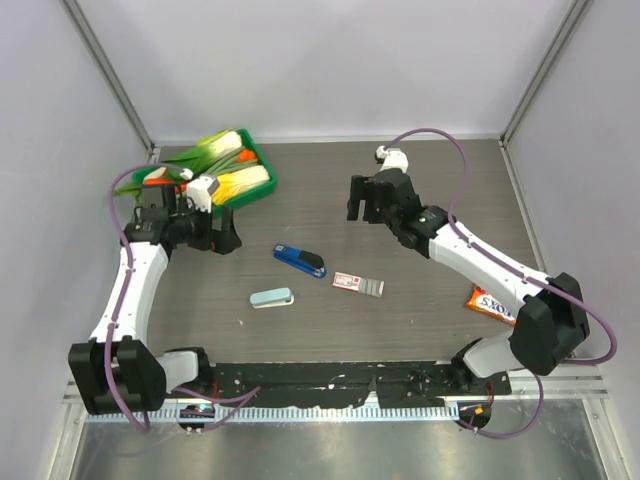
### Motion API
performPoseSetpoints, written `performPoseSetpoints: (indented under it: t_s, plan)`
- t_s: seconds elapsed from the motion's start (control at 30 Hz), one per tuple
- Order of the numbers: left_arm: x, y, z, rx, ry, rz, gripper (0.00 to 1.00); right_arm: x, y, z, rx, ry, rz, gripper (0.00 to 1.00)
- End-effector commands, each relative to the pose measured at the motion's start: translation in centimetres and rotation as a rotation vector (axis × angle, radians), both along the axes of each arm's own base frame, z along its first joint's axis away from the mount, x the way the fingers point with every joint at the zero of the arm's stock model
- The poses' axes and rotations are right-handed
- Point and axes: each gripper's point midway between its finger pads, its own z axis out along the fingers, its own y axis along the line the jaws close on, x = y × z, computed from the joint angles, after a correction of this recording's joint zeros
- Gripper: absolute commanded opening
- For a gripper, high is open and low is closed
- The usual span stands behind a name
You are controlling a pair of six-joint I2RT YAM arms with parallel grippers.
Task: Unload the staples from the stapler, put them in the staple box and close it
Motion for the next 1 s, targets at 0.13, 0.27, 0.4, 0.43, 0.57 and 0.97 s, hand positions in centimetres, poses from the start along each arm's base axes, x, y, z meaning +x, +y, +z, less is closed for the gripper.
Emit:
performPoseSetpoints:
  t_s: [0.13,0.27,0.4,0.43,0.57,0.97]
  plan:
    - [-1.2,-2.3,0.2,-0.019,0.004,-0.139,1.00,-4.4,6.6,0.8,-0.049,-0.105,0.369,0.87]
    - [-1.8,-2.9,0.6,-0.042,0.005,-0.181,1.00,-7.7,10.6,0.9,-0.095,-0.140,0.544,0.87]
    - [-1.5,-3.1,1.3,-0.087,0.009,-0.155,1.00,-10.3,14.7,-1.8,-0.189,-0.096,0.701,0.87]
    - [-1.3,-2.9,1.3,-0.091,0.013,-0.140,1.00,-11.7,15.9,-2.5,-0.205,-0.085,0.754,0.87]
    - [-0.3,-1.4,1.7,-0.102,-0.001,-0.060,1.00,-13.3,19.1,-4.7,-0.267,-0.065,0.857,0.83]
    - [-2.1,-0.1,0.7,-0.153,0.047,-0.046,1.00,-15.2,22.1,-8.1,-0.338,-0.047,1.017,0.80]
